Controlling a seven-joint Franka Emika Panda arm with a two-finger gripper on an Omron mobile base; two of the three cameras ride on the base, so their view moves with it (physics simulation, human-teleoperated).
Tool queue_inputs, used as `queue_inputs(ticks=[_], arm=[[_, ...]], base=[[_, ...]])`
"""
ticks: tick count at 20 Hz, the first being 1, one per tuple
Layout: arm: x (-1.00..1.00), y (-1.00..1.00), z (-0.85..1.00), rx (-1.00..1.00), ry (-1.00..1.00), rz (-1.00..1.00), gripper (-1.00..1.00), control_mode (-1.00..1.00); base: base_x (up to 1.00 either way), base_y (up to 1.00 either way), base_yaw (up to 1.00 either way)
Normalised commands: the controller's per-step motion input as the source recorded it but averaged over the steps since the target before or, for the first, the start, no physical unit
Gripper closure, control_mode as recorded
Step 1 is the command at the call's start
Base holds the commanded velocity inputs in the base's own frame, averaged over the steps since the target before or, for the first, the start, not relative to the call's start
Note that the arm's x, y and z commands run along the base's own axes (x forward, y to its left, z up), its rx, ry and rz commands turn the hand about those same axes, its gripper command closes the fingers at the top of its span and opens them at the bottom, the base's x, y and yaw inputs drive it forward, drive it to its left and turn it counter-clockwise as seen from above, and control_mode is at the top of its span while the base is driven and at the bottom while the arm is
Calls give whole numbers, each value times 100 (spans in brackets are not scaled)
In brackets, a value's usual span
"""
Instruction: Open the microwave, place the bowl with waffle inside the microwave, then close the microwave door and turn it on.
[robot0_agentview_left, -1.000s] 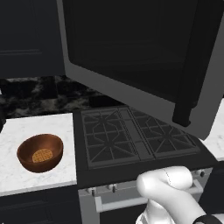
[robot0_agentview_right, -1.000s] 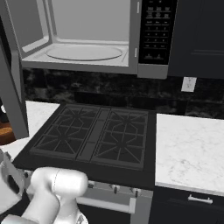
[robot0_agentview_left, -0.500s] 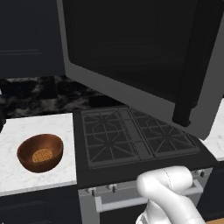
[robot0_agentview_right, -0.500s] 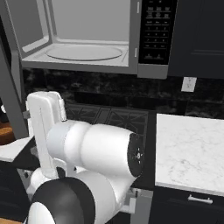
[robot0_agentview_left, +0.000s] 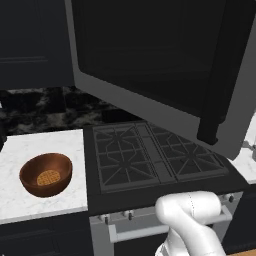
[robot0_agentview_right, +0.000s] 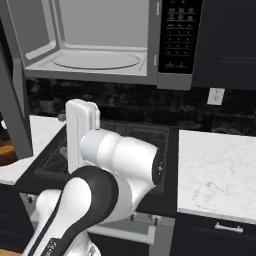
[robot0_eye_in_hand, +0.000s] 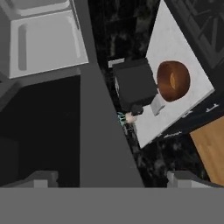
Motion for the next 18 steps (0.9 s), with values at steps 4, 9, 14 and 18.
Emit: queue_inputs(ticks=[4,9,14,18], arm=[[30,16,1,8,0,9,-100,-100],[5,56,0,0,0,11,-100,-100],[-2,82,-1,0,0,10,-100,-100],[-15,100,-13,0,-3,16,-100,-100]], base=[[0,0,0],[0,0,0],[0,0,0],[0,0,0]])
